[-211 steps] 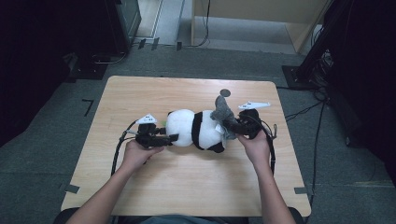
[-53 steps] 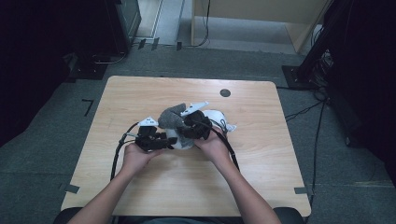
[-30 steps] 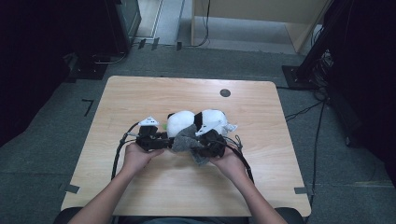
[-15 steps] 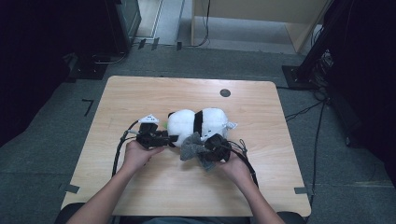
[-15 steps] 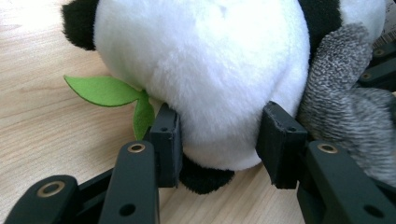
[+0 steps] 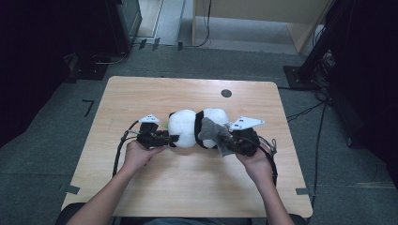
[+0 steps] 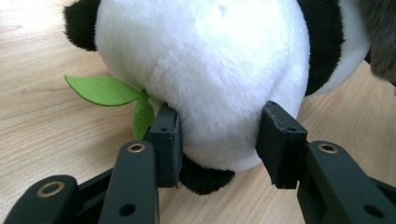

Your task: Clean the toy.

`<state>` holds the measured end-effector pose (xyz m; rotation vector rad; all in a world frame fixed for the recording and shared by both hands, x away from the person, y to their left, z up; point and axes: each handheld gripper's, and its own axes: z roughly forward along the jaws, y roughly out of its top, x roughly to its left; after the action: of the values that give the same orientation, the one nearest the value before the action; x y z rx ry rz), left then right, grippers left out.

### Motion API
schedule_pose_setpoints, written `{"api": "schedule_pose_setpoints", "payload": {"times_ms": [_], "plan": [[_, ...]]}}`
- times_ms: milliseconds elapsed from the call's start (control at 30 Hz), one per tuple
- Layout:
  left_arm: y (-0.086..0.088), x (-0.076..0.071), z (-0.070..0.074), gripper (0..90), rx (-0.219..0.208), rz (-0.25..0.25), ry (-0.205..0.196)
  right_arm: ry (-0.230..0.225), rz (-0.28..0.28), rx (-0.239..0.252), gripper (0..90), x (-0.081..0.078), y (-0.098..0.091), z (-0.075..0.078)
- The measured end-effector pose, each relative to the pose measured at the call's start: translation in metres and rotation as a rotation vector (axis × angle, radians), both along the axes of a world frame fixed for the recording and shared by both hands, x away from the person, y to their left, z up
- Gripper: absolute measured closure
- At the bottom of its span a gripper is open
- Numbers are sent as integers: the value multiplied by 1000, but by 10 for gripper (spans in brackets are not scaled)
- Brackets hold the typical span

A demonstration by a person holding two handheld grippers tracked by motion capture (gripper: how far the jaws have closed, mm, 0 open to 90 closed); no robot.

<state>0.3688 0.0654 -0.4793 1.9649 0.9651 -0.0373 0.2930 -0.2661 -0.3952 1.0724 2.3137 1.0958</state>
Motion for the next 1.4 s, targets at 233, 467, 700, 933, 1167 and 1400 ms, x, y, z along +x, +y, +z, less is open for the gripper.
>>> {"api": "schedule_pose_setpoints", "payload": {"times_ms": [233,467,700,933,1167,1400], "plan": [[0,0,-1,550,7,0,0,68,28,-64,750,8,2,-25],[-1,0,0,549,3,-1,-1,149,46,-42,752,14,-10,-44],[0,1,-1,549,4,5,-1,219,32,-71,747,22,-16,-62],[0,2,-1,550,3,6,1,277,11,-96,737,28,-21,-75],[1,3,-1,551,-2,11,8,275,10,-57,739,26,-28,-65],[1,3,-1,551,3,8,6,131,21,40,744,14,-29,-27]]}}
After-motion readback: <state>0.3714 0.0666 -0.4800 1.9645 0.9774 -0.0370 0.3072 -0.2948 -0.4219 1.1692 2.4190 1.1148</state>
